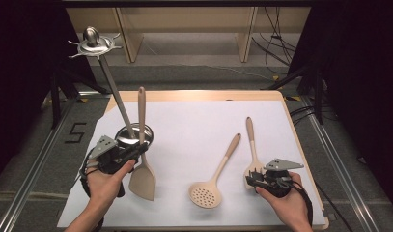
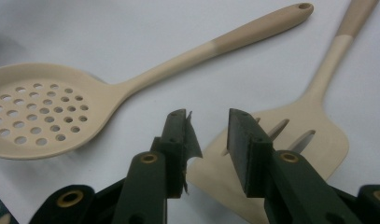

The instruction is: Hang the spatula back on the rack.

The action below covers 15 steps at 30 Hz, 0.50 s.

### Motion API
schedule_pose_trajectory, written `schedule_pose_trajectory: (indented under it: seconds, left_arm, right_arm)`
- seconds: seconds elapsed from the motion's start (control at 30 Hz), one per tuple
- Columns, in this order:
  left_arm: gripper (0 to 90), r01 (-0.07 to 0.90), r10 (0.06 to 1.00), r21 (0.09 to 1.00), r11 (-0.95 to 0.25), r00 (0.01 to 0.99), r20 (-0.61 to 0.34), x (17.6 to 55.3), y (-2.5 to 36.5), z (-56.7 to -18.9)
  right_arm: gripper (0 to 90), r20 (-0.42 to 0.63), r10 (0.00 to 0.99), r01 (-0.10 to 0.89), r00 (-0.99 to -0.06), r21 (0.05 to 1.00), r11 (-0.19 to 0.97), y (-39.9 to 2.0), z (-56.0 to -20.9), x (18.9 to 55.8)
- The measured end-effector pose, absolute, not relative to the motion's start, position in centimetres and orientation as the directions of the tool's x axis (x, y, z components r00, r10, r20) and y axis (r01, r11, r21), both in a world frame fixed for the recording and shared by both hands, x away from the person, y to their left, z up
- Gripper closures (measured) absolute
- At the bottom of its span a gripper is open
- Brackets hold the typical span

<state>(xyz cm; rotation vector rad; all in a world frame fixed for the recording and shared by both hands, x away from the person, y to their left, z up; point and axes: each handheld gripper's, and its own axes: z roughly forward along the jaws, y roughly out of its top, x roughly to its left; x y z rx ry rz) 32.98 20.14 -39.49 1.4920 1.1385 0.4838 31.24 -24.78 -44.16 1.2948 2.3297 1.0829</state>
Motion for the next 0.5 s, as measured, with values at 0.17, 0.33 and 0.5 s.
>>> schedule_pose_trajectory:
  seconds: [0.17, 0.33, 0.5]
  left_arm:
    - [78.2, 0.308, 0.874, 0.941, 0.14, 0.408, -0.264, 31.9, 20.7, -38.4]
    - [78.2, 0.254, 0.898, 0.956, 0.147, 0.372, -0.237, 31.5, 21.4, -37.3]
    - [78.2, 0.234, 0.913, 0.961, 0.144, 0.342, -0.221, 31.5, 22.1, -36.5]
  right_arm:
    - [68.5, 0.123, 0.821, 0.624, -0.557, 0.714, 0.317, -24.8, -44.0, 31.2]
    - [68.5, 0.117, 0.82, 0.616, -0.56, 0.72, 0.318, -24.7, -43.9, 31.2]
    - [68.5, 0.115, 0.817, 0.612, -0.565, 0.722, 0.322, -24.8, -43.9, 31.3]
